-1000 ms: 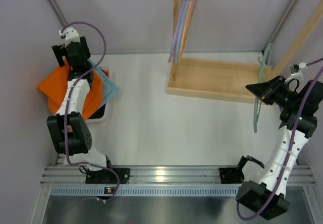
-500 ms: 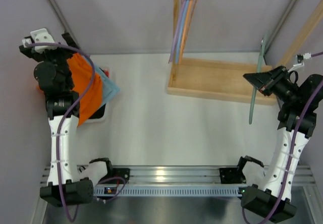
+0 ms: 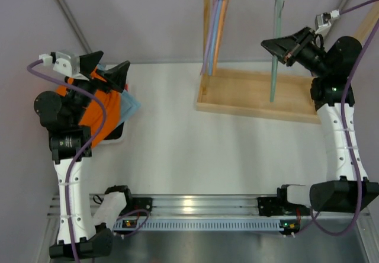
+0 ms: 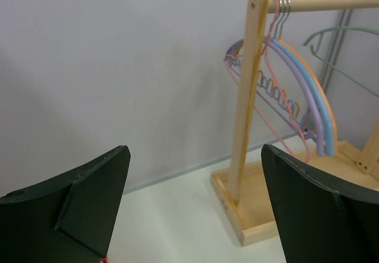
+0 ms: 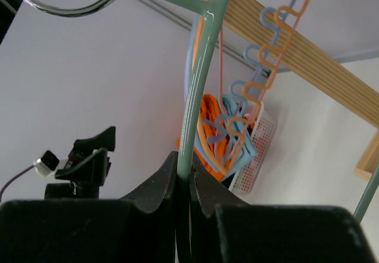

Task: Remove the trousers from the hanger

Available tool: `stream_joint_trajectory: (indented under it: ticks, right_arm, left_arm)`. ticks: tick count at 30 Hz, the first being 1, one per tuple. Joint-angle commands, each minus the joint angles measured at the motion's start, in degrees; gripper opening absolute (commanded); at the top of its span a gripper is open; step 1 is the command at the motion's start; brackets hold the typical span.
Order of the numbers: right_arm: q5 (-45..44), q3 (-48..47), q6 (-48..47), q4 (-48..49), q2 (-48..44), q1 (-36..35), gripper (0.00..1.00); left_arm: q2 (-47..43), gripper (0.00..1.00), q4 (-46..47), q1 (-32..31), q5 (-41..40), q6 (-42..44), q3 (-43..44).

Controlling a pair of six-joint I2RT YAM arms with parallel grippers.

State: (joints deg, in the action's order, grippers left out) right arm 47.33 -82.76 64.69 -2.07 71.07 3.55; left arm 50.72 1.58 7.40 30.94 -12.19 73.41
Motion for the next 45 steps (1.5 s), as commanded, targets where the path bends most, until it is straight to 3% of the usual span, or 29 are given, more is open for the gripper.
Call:
stream_joint_trajectory:
  ticks: [1, 13, 45]
  right_arm:
    - [-3.6, -7.5, 3.9, 8.7, 3.4, -2.7, 0.00]
    - [-10.3, -23.8, 7.2, 4.3, 17.0, -6.0, 0.00]
    - [-12.3, -29.0, 6.0, 5.9, 29.1, -15.4, 0.00]
  left_arm:
    - [-1.0, 0.99, -0.4, -0.1, 5.5, -5.5, 1.7]
    - [-2.4, 0.99, -0.4, -0.1, 3.6, -7.3, 2.2]
    - [-2.8, 0.99, -1.3, -0.1, 1.8, -5.6, -0.4]
